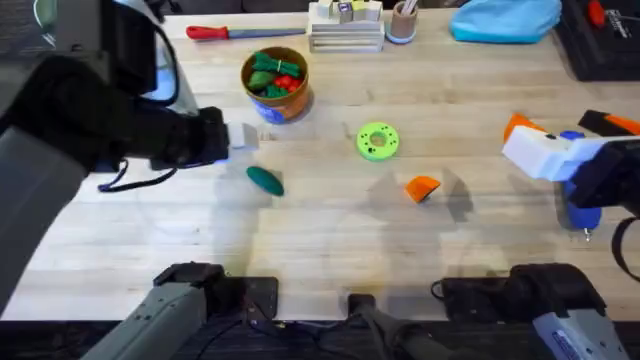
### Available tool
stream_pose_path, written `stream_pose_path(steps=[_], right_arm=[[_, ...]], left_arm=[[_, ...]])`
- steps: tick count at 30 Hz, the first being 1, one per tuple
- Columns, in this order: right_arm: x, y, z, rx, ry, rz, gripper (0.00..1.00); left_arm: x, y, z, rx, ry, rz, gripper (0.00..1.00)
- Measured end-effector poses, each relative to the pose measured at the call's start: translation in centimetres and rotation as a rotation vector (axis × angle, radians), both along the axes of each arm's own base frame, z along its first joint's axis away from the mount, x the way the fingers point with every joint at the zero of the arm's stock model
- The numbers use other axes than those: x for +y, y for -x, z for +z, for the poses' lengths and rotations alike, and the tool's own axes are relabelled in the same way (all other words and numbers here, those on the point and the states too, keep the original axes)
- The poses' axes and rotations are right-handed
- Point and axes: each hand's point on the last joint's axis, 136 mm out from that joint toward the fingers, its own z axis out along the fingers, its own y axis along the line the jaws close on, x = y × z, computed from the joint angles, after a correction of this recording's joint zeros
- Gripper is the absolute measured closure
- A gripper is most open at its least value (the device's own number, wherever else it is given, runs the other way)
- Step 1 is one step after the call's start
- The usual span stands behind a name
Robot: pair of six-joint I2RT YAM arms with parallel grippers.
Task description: Pick up the gripper from the table and insert it into the empty holder that is missing its gripper. Then pick up a screw, insert it into the mounting hole, and use the screwdriver to tighten it. Finally, clean up the table by picking up the vegetable and placing it into the bucket.
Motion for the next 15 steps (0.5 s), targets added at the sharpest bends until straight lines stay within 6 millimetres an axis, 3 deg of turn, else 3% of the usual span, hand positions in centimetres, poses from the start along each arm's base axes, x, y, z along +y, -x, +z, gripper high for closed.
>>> stream_pose_path(steps=[3, 4, 6, 10, 12, 15], right_arm=[[0.0, 0.0, 0.0, 0.0, 0.002, 0.001, 0.009], [0.0, 0.0, 0.0, 0.0, 0.002, 0.001, 0.01], [0.0, 0.0, 0.0, 0.0, 0.002, 0.001, 0.01], [0.0, 0.0, -0.1, 0.004, 0.002, 0.001, 0.01], [0.0, 0.0, -0.1, 0.004, 0.002, 0.001, 0.01], [0.0, 0.1, -0.1, 0.004, 0.002, 0.001, 0.01]], left_arm=[[-1.2, -0.1, -1.0, 0.064, 0.08, 0.019, 0.913], [-1.4, -0.1, -1.3, 0.086, 0.104, 0.038, 0.983], [-1.8, -0.1, -1.6, 0.112, 0.132, 0.061, 0.996], [-2.2, -0.7, -1.3, 0.099, 0.169, 0.088, 0.993], [-2.5, -0.7, -1.0, 0.092, 0.194, 0.086, 0.904], [-3.9, -1.3, 0.6, 0.042, 0.256, 0.053, 0.485]])
